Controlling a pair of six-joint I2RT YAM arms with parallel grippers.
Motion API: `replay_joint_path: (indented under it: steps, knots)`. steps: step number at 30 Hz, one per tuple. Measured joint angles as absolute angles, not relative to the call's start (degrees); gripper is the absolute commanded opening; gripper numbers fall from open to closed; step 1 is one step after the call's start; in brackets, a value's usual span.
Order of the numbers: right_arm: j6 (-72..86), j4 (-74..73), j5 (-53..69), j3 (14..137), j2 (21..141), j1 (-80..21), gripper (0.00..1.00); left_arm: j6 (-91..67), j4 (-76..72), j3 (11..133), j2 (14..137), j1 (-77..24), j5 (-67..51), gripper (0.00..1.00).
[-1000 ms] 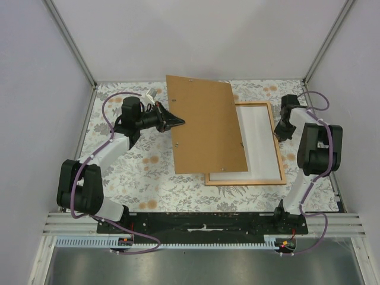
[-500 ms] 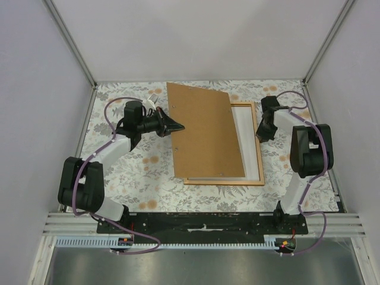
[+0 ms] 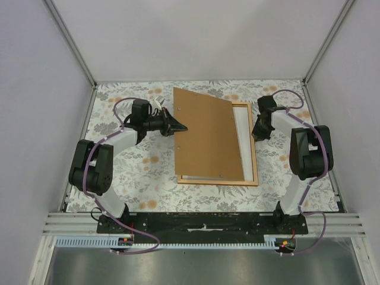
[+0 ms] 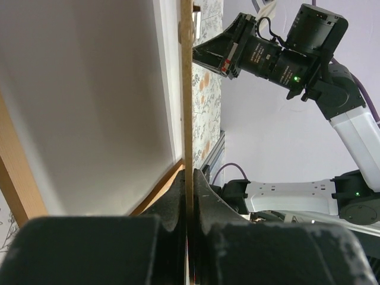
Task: Put the photo into the frame
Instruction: Place the backboard on the frame body.
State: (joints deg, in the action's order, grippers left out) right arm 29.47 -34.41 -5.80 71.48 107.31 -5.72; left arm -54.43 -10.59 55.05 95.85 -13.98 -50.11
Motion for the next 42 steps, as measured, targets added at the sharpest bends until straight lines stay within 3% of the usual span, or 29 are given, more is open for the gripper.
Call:
replay_joint_path:
  steps: [2, 7, 12, 42]
  knots:
    - [29.1, -34.2, -5.6, 71.5, 107.0, -5.7, 0.03, -54.4, -10.9, 56.0, 96.9, -14.0, -50.3, 0.02]
    - [28.4, -33.9, -5.2, 71.5, 106.5, -5.7, 0.20, -54.4, -11.9, 58.2, 99.3, -14.0, -51.4, 0.02]
    - [28.0, -33.6, -5.4, 71.5, 106.5, -5.7, 0.28, -54.5, -14.1, 59.8, 102.3, -14.1, -52.3, 0.02]
    - [28.1, -32.9, -6.3, 71.1, 105.9, -5.0, 0.18, -58.5, -21.7, 62.4, 111.5, -16.6, -54.5, 0.02]
